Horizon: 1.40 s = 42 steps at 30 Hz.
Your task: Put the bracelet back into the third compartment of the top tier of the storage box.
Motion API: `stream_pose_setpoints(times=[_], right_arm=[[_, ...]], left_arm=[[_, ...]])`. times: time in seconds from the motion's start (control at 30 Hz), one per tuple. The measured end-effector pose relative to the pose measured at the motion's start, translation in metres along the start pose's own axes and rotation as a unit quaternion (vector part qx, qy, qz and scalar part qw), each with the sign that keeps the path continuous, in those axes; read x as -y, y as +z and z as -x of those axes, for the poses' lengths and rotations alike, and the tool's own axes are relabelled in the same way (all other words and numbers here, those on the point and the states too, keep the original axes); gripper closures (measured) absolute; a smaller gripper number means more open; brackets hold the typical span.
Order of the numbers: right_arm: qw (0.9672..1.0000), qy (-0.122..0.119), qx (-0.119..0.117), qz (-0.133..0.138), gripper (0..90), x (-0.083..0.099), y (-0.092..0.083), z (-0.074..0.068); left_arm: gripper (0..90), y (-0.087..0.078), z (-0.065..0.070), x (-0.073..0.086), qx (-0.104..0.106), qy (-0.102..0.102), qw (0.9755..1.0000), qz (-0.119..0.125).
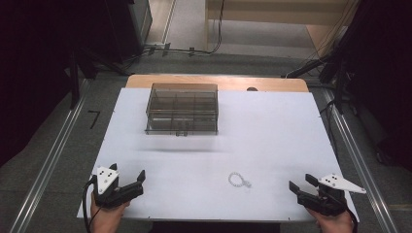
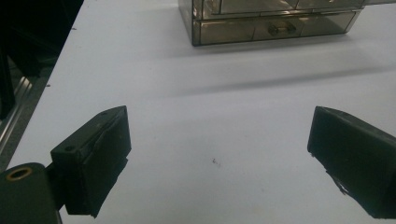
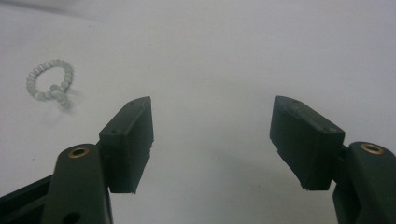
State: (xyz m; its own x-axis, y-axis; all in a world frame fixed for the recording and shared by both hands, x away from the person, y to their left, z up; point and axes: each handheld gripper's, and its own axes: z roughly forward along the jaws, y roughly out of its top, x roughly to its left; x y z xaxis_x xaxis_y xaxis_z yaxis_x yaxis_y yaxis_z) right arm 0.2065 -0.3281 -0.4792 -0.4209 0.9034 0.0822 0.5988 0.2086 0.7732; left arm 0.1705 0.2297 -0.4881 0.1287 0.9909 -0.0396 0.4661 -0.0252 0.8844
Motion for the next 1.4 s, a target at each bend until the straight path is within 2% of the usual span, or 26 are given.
stream_pose_setpoints(times=[1.4], right_arm=[[0.9996, -0.022, -0.016, -0.009, 28.8, -0.007, 0.012, -0.017]], left_arm=[[6.5, 0.001, 0.0, 0.0, 0.0, 0.0, 1.0, -0.003]])
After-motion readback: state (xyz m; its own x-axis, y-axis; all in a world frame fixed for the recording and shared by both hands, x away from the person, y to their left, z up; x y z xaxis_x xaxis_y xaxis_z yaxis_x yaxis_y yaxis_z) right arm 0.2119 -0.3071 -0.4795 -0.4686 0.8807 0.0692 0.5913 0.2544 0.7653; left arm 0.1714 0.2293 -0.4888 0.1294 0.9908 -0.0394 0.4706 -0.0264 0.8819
